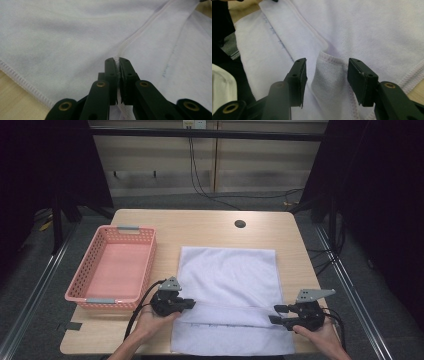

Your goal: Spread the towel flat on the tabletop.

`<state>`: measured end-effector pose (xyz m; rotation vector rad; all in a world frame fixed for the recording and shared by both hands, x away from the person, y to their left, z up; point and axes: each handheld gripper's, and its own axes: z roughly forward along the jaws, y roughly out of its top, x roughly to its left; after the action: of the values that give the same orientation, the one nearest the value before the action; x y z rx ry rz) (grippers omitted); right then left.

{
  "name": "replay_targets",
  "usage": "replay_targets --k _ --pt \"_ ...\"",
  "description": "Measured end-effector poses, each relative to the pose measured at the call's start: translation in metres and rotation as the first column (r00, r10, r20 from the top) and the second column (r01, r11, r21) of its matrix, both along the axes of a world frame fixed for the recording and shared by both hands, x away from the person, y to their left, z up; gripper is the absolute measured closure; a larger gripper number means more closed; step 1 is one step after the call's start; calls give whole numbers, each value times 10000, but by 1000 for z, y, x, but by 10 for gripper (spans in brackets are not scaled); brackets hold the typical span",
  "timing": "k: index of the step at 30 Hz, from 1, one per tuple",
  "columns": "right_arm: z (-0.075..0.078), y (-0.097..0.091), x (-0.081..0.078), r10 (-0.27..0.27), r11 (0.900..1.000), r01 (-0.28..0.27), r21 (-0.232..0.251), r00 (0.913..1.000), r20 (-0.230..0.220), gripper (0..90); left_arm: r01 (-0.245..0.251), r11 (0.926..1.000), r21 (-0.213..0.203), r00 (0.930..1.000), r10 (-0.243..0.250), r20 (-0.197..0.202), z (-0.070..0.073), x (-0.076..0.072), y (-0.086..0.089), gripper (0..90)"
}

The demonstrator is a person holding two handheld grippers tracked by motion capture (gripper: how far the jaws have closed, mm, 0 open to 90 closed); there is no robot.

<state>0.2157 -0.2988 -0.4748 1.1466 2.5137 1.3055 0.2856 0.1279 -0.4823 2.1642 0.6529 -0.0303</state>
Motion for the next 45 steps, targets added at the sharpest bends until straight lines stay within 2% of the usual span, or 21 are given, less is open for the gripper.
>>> replay_targets --k 1,2,5,7,9,10,12,14,16,18,19,22,24,27,29,33,35,37,40,42,45 --pt "-1 1 1 35 10000 -35 21 10000 12 660 80 9999 -126 10000 -80 -14 2 -5 2 866" --pt "-1 1 0 150 9999 -150 85 9999 -24 710 87 9999 -135 9999 -86 71 5 -11 4 867" --pt "3 -3 -10 306 9993 -306 195 9995 43 788 483 9986 -237 9986 -478 213 10 -32 13 866" --pt "7 -7 -21 290 9989 -291 376 9996 55 779 619 9975 -328 9980 -615 127 9 -48 19 866" --pt "8 -10 -34 466 9977 -467 498 9989 39 770 945 9953 -227 9955 -943 103 7 -63 23 864" --pt "8 -10 -39 518 9975 -515 490 9986 -62 767 940 9956 -19 9955 -940 70 7 -71 23 863" --pt "6 -10 -50 621 9973 -611 412 9978 -222 704 1210 9926 -145 9926 -1208 139 9 -82 24 854" --pt "8 -10 -59 722 9966 -709 409 9969 -305 678 1305 9914 -103 9914 -1305 46 11 -89 26 839" --pt "13 -12 -67 665 9963 -655 551 9977 -162 626 1384 9891 -498 9899 -1398 -255 11 -92 32 773" --pt "22 -16 -72 483 9962 -484 726 9988 37 603 1388 9887 -565 9899 -1401 -195 11 -92 38 760" --pt "25 -18 -74 472 9952 -483 850 9988 156 592 1291 9885 -788 9908 -1318 -294 11 -90 42 728" --pt "30 -19 -69 147 9963 -173 844 9994 311 593 610 9953 -746 9980 -622 -141 11 -77 47 711" --pt "27 -15 -53 -55 9970 23 778 9992 407 590 78 9978 -663 10000 -82 -53 11 -64 46 697" --pt "19 -5 -28 -145 9987 126 487 9992 385 595 -366 9985 -395 9993 364 -58 9 -41 38 673" --pt "15 2 -12 -165 9997 159 168 9992 361 591 -585 9983 29 9983 585 -68 6 -26 28 661" --pt "7 8 18 -392 9992 391 81 9991 145 555 -836 9951 531 9962 847 -186 -3 2 15 636" --pt "2 8 32 -559 9984 558 10 9984 62 545 -1114 9924 522 9923 1140 -495 -7 14 10 624" --pt "-4 8 47 -723 9970 721 -269 9974 -77 531 -1195 9900 754 9919 1224 -350 -10 22 4 598" --pt "-9 10 63 -822 9959 816 -398 9965 -133 527 -1039 9919 734 9937 1067 -351 -13 33 -2 602" --pt "-11 14 74 -1031 9933 1032 -512 9947 45 523 -1331 9892 612 9904 1351 -298 -15 40 -2 609" --pt "-17 20 89 -1127 9907 1124 -765 9936 8 517 -1350 9893 551 9906 1360 -134 -16 45 -3 598"
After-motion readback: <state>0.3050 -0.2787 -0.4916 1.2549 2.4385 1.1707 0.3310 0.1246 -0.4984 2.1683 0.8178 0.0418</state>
